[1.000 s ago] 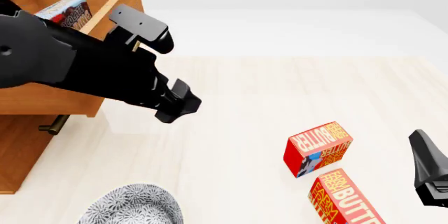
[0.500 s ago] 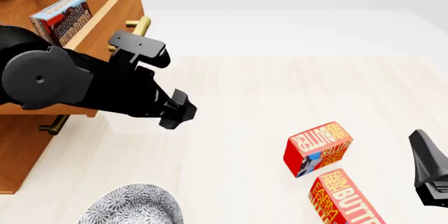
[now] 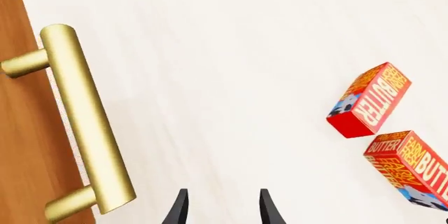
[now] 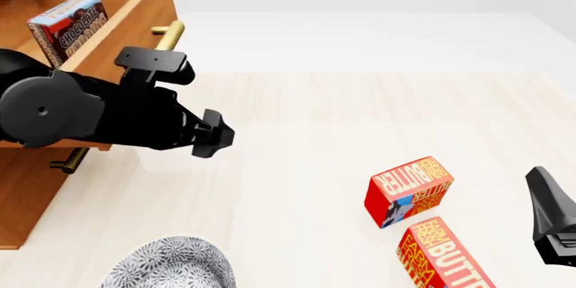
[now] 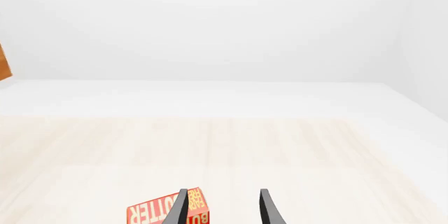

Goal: Put the chocolate pudding in the top drawer of the cabinet and close it.

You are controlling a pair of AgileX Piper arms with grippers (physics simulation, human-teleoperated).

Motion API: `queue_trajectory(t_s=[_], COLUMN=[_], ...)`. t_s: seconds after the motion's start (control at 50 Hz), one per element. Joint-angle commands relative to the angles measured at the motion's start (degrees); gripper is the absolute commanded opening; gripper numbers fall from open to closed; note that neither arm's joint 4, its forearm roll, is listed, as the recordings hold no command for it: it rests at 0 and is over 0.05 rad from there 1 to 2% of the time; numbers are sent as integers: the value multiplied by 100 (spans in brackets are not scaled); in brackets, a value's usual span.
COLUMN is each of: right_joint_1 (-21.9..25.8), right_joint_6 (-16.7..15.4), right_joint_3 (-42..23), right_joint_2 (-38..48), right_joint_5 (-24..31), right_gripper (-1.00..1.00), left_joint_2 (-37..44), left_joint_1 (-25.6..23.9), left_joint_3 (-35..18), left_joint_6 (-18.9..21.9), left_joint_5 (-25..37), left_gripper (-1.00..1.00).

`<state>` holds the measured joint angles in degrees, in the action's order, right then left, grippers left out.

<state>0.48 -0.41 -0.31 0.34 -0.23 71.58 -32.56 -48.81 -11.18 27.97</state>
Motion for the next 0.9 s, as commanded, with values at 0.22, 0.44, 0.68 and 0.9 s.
queue_trajectory(t_s=[0.22, 0.44, 0.68, 0.9], right_joint_1=[-4, -3, -4, -5], right_joint_6=[2, 0, 4, 3], right_joint_3=[5, 5, 5, 5], right_joint_2=[-6, -7, -5, -6], right_joint_5=[2, 2, 3, 3], right_gripper=[100, 100, 100, 100], left_joint_2=[-184, -402, -491, -666], left_joint_1=[440, 689, 955, 929], left_joint_3=[309, 414, 466, 464], left_joint_6=[-232, -99, -58, -168], left_joint_5=[-335, -293, -331, -295], left_gripper=[100, 100, 100, 100])
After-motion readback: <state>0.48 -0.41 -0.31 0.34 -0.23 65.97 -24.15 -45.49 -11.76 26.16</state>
